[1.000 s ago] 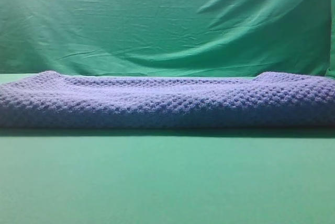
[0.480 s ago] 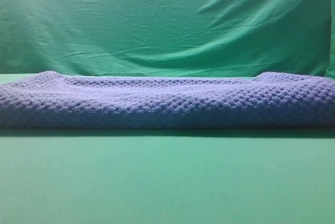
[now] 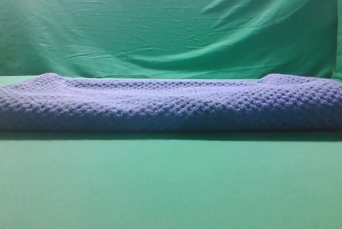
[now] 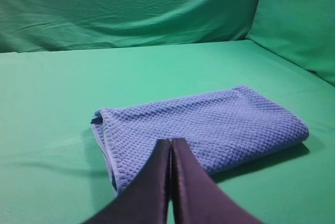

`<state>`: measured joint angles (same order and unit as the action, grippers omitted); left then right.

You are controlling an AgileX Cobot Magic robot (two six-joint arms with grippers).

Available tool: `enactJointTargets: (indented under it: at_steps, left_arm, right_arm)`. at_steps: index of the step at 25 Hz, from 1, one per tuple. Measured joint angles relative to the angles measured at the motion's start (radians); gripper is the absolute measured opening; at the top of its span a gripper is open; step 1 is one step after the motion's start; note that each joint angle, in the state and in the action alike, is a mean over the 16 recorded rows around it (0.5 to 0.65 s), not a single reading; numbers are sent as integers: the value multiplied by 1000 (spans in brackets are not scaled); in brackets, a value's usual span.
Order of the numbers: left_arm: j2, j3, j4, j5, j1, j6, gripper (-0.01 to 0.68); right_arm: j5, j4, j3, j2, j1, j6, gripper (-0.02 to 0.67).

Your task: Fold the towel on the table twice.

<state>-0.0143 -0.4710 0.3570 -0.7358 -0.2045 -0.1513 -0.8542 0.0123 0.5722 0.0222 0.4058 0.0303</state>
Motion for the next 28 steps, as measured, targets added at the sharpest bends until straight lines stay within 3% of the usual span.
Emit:
enactJointTargets:
  at_steps: [8,18,28]
  left_arm:
    - [0,76,-25,136,0,9,0]
    - [0,290,-41,382,0,9,0]
    - [0,381,-39,395,0,9,0]
  right_arm:
    - [97,15,-101,-40,0,0,0]
    - [391,45,-327,-41,0,1,0]
    - [505,46,-427,-41,0,5,0]
